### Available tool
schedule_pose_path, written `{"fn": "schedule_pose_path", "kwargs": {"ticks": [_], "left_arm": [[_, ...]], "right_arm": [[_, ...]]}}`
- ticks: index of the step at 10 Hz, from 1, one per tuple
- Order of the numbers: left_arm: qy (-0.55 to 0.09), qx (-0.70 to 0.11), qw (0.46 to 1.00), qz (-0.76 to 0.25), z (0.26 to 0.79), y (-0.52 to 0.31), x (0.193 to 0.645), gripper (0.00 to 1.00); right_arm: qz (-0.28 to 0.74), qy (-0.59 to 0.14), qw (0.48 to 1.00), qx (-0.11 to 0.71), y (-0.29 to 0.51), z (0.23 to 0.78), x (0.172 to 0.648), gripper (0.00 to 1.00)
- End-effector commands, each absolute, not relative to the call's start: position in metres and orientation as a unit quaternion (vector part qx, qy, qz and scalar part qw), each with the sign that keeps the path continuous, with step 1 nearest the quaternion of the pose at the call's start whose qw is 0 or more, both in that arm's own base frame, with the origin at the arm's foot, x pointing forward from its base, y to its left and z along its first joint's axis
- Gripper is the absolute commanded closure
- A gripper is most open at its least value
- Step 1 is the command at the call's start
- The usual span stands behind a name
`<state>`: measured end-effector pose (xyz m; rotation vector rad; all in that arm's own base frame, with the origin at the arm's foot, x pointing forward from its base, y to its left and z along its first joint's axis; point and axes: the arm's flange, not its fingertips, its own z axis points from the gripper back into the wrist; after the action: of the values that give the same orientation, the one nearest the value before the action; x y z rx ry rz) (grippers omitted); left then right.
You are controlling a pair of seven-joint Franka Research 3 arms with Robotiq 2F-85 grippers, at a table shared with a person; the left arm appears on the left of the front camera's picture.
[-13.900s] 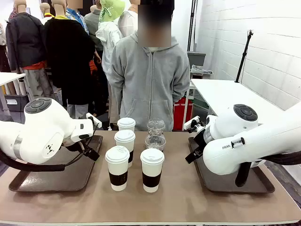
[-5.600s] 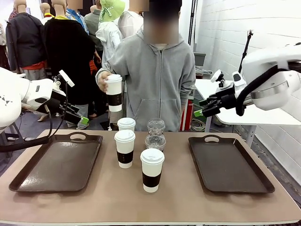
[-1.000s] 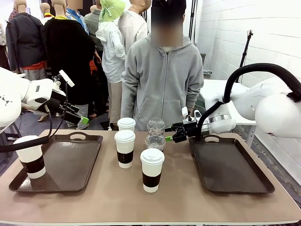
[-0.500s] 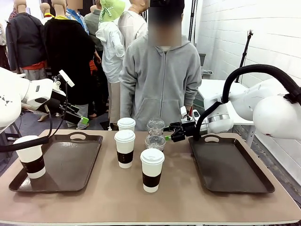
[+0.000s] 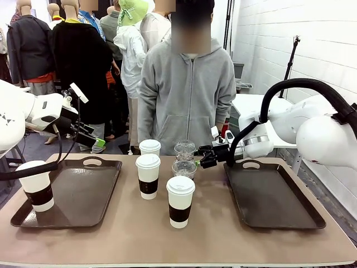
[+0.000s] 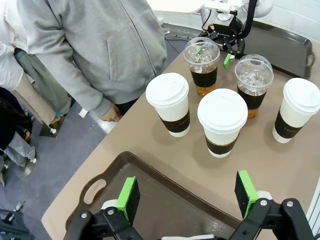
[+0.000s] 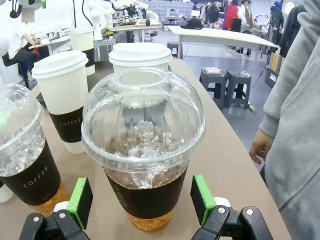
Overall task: Distribute the coffee onto the tray.
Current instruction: Pick up one iced Americano and place it on the right Handle tray.
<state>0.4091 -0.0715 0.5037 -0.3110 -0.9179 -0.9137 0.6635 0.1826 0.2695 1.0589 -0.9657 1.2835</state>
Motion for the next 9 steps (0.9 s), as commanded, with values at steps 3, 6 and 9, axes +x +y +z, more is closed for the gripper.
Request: {"fn": "schedule_pose_path", "kwargs": {"ticks": [3,6,9], "left_arm": [[-0.425,-0.147,0.786,-0.423,0.503,-0.07,0.409,0.0],[-0.425,-0.147,0.786,-0.423,0.503,-0.07,0.409,0.0],[-0.425,-0.147,0.786,-0.423,0.503,-0.07,0.409,0.0]], "right_arm": [[0.549,-0.385,0.583,0.457,0.195,0.264,0.676,0.0],[0.552,-0.371,0.582,0.469,0.204,0.257,0.68,0.0],[0.55,-0.366,0.576,0.482,0.211,0.253,0.682,0.0]]}}
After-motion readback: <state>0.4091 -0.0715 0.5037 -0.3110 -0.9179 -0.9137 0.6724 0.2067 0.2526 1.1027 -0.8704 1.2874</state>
